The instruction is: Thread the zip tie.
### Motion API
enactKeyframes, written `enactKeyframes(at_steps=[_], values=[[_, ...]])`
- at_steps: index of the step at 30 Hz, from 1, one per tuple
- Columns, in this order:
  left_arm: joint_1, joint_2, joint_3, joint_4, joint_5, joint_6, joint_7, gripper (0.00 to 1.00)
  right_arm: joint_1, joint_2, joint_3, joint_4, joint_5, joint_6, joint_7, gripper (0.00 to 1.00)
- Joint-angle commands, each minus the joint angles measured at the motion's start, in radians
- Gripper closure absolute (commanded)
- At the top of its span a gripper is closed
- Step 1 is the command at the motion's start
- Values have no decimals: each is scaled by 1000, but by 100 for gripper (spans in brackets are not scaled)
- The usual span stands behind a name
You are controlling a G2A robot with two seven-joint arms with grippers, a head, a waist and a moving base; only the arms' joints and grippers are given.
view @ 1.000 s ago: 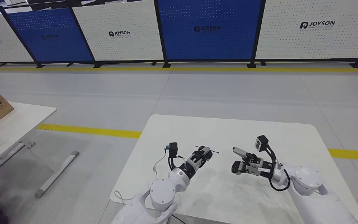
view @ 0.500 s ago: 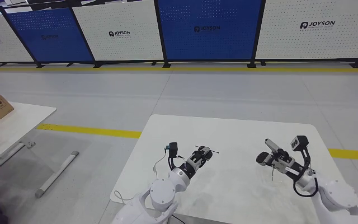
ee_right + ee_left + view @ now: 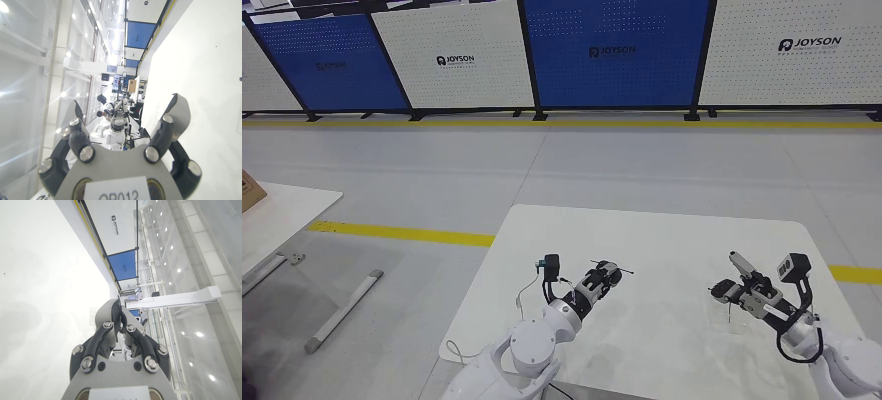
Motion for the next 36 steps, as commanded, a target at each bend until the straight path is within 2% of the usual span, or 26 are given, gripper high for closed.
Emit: enactKeyframes(at_steps=[1, 4, 8, 11, 22, 24, 25, 28, 32, 36], values=[[0, 0, 0, 0, 0, 0, 0, 100, 0, 0, 0, 0, 0, 0, 0, 0], [0, 0, 0, 0, 0, 0, 0, 100, -6, -1, 0, -5, -3, 1, -31, 0], [0, 0, 0, 0, 0, 0, 0, 100, -26, -5, 20, -27, -15, -16, -151, 0], [0, 0, 0, 0, 0, 0, 0, 100, -46, -6, 20, -58, -85, -11, -244, 0], [0, 0, 0, 0, 0, 0, 0, 100, -52, -7, 12, -68, -77, -2, -235, 0], [-1, 1, 8, 7, 36, -6, -8, 100, -52, -7, 12, -68, -77, -2, -235, 0], [1, 1, 14, 10, 51, -13, -21, 100, -52, -7, 12, -68, -77, -2, -235, 0], [-2, 8, 18, 26, 94, -27, -123, 100, -52, -7, 12, -68, -77, -2, -235, 0], [9, 27, -8, 38, 165, -43, -274, 100, -52, -7, 12, -68, -77, -2, -235, 0], [13, 31, -24, 35, 181, -56, -285, 100, -52, -7, 12, -68, -77, -2, -235, 0]])
